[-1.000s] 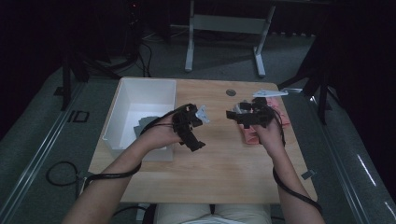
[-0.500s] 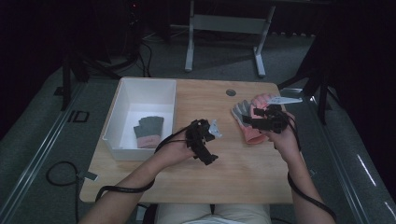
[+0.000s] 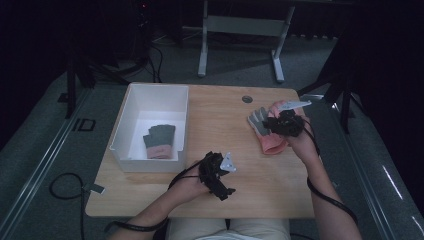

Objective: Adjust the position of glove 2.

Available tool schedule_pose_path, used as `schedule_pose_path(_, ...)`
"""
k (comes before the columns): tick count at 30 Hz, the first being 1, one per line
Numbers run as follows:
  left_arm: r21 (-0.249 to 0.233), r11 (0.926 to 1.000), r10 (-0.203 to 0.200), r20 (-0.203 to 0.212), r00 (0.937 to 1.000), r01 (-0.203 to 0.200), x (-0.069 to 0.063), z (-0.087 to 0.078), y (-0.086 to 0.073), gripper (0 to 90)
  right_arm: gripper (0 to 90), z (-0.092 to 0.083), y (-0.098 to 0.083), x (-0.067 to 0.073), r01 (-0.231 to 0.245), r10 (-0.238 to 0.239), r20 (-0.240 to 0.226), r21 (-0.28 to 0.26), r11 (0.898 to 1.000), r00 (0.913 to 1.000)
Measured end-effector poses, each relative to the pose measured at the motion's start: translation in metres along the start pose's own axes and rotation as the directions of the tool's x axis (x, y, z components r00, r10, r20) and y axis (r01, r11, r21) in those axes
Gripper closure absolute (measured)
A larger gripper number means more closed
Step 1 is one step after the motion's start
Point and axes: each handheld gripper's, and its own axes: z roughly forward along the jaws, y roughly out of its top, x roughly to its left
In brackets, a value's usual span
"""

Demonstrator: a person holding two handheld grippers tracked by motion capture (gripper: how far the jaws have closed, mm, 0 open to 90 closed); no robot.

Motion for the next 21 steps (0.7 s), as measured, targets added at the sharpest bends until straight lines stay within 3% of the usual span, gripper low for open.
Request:
schedule_pose_path(5, -0.046, 0.9989, -0.007, -0.002, 1.0, 0.007, -0.01, 0.009, -0.017, 1.7, 67.0, 0.02, -0.002, -0.016, 0.004, -0.005, 0.016, 0.046, 0.999, 0.9999)
schedule_pose_path(8, -0.04, 0.9992, -0.008, 0.003, 1.0, 0.008, -0.013, 0.014, -0.024, 1.7, 66.9, 0.035, -0.005, -0.025, 0.012, -0.013, 0.021, 0.077, 0.997, 0.9997)
schedule_pose_path(12, -0.066, 0.9978, -0.011, -0.043, 0.999, 0.008, -0.019, 0.015, -0.033, 1.7, 66.7, 0.051, -0.009, -0.032, -0.012, 0.009, 0.03, 0.111, 0.994, 0.9995)
schedule_pose_path(13, -0.122, 0.9918, -0.047, -0.068, 0.9966, 0.039, -0.023, 0.013, -0.039, 1.7, 66.6, 0.054, -0.01, -0.034, -0.017, 0.013, 0.031, 0.117, 0.993, 0.9994)
schedule_pose_path(14, -0.131, 0.9903, -0.056, -0.073, 0.9957, 0.046, -0.023, 0.013, -0.041, 1.7, 66.6, 0.064, -0.012, -0.037, -0.031, 0.027, 0.029, 0.134, 0.991, 0.9992)
schedule_pose_path(19, -0.132, 0.989, -0.076, -0.073, 0.9944, 0.066, -0.024, 0.013, -0.049, 1.7, 61.3, 0.082, -0.014, -0.041, 0.005, -0.015, 0.055, 0.179, 0.984, 0.9984)
schedule_pose_path(21, -0.144, 0.9864, -0.091, -0.073, 0.9932, 0.079, -0.026, 0.013, -0.051, 1.7, 60.3, 0.089, -0.017, -0.043, 0.022, -0.038, 0.071, 0.219, 0.976, 0.9967)
